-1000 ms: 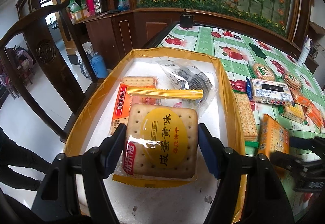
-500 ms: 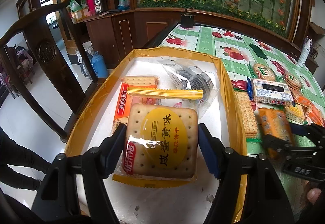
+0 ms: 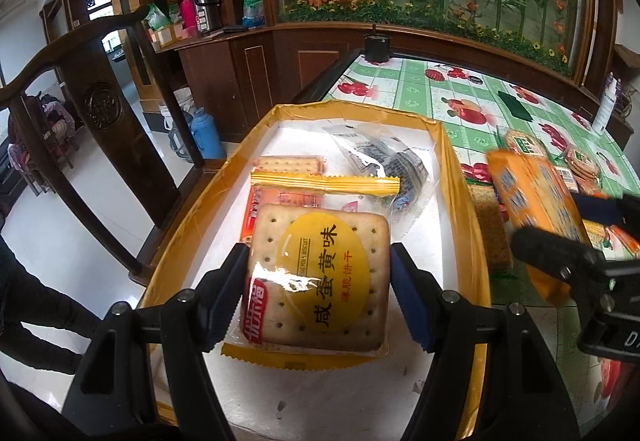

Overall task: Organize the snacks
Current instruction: 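Lower both packs into the foam box and open both grippers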

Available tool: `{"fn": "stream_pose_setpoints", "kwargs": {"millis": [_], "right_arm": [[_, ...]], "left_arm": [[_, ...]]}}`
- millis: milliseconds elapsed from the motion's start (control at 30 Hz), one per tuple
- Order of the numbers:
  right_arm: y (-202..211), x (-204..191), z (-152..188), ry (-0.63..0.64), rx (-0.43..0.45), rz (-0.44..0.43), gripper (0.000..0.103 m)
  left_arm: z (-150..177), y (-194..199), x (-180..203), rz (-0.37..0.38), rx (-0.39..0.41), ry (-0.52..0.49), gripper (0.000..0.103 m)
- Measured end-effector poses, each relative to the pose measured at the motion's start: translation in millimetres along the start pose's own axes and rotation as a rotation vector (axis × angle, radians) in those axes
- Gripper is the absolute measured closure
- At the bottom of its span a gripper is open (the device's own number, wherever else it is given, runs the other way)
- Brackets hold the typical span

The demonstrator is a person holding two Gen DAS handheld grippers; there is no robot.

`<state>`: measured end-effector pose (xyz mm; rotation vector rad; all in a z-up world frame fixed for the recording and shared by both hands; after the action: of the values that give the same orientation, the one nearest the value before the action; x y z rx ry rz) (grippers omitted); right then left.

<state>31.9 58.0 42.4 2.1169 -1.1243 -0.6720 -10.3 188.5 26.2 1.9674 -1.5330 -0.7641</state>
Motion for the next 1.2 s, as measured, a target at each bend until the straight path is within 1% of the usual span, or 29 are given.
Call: {"fn": "stream_pose_setpoints", "kwargs": {"millis": [133, 300, 433, 467, 567, 667, 733, 767, 800, 867, 900, 1000, 1133, 1200], "right_arm": [[-12.8, -21.4, -14.3, 0.056, 0.007, -0.016, 0.028], [-39.0, -43.8, -27.3, 0.116, -0.018, -0.04, 0.028], [-59.8, -53.2, -32.7, 0.131, -0.048, -0.048, 0.028], [-64.1, -54.5, -33.1, 0.132, -0.055, -0.049, 0.028], [-71.1, -58.8, -31.0, 0.137, -0.072, -0.065, 0.031], [-71.1, -62.2, -29.8, 0.14, -0.067, -0.073, 0.031], [-69.7, -60.3, -31.3, 0.11, -0.058, -0.106, 0.031], [-66.8, -57.6, -32.0, 0.09, -0.052, -0.123, 0.03], [-63.4, -56.0, -32.9, 0.074, -0.049, -0.141, 0.03], [-54.8, -51.0, -35.3, 0.037, -0.031, -0.176, 0.029], [-49.7, -47.7, -36.5, 0.022, -0.019, -0.179, 0.029], [-32.5, -36.3, -37.9, -0.007, 0.018, -0.15, 0.028], [-14.8, -17.8, -33.1, -0.038, 0.039, -0.128, 0.028], [-7.5, -8.1, -26.2, -0.043, 0.043, -0.099, 0.028]], "left_arm": [[3.3, -2.9, -2.7, -0.009, -0.011, 0.004, 0.032], [5.2, -5.6, -4.6, -0.018, -0.024, 0.004, 0.032], [5.9, -8.0, -7.2, -0.042, -0.032, 0.004, 0.032], [6.9, -8.5, -7.5, -0.038, -0.036, 0.007, 0.032], [8.6, -10.3, -6.2, -0.05, -0.043, -0.001, 0.033], [7.8, -7.9, -5.0, -0.057, -0.037, 0.0, 0.032], [7.2, -6.8, -7.2, -0.073, -0.036, 0.008, 0.026], [7.4, -6.8, -8.3, -0.074, -0.036, 0.012, 0.021], [7.7, -6.8, -9.6, -0.07, -0.038, 0.017, 0.018], [7.7, -6.3, -11.5, -0.065, -0.04, 0.026, 0.017], [7.2, -5.7, -11.2, -0.065, -0.04, 0.028, 0.017], [4.3, -1.3, -7.9, -0.061, -0.026, 0.02, 0.017], [-0.7, 8.1, -0.2, -0.06, 0.006, 0.0, 0.017], [-3.7, 13.3, 4.5, -0.061, 0.023, -0.013, 0.014]]}}
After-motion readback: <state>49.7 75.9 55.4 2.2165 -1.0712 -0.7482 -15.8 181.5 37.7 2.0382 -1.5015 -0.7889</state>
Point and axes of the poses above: each gripper's, at about its wrist camera, not at the fingertips, and y roughly against the way its jaws point, x to its right, z to its underside, the point moved 3 cm from there along -y, roughly the way its jaws point, and after that the axes turned 5 degrees about -y, right-handed, at the moved point
